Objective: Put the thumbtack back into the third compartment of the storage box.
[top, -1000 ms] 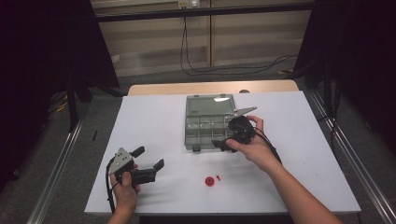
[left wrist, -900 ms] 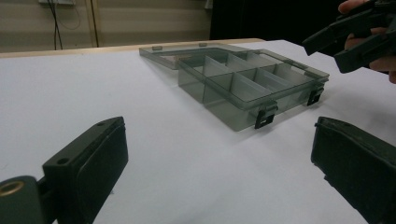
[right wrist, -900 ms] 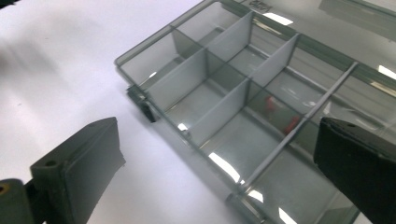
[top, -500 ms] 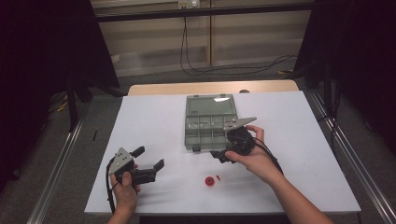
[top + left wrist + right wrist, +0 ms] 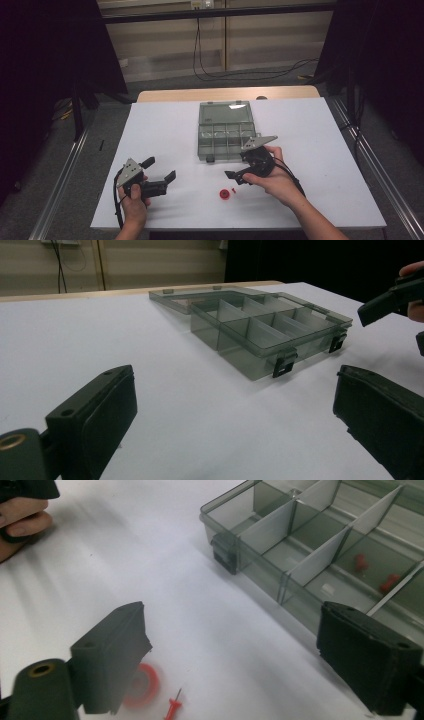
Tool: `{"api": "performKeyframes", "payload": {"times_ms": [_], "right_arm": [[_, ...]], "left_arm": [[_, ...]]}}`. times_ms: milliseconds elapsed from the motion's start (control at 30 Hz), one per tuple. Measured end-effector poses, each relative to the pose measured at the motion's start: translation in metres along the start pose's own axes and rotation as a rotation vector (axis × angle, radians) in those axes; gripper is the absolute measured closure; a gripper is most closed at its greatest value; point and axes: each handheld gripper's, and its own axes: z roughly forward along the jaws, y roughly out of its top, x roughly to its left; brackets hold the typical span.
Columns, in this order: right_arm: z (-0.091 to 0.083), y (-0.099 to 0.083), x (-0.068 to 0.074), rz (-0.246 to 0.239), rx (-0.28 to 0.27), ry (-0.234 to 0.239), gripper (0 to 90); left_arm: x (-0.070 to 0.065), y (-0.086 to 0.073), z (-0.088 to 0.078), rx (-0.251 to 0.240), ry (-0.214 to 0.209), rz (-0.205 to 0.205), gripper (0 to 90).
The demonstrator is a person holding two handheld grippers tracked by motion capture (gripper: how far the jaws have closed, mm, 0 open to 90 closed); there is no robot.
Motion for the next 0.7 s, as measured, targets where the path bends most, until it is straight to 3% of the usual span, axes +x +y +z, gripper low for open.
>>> {"api": "performKeyframes", "payload": {"times_ms": [133, 300, 700], "right_arm": [[0.0, -0.007, 0.004, 0.011, -0.005, -0.019, 27.2], [-0.002, -0.015, 0.007, 0.035, -0.021, 0.0, 36.6], [-0.001, -0.04, 0.016, 0.072, 0.004, -0.016, 51.2]], "left_arm": [[0.0, 0.0, 0.0, -0.001, 0.002, 0.0, 4.0], [0.0, 0.0, 0.0, -0.001, 0.002, 0.0, 4.0], [0.0, 0.0, 0.0, 0.0, 0.003, 0.001, 4.0]]}}
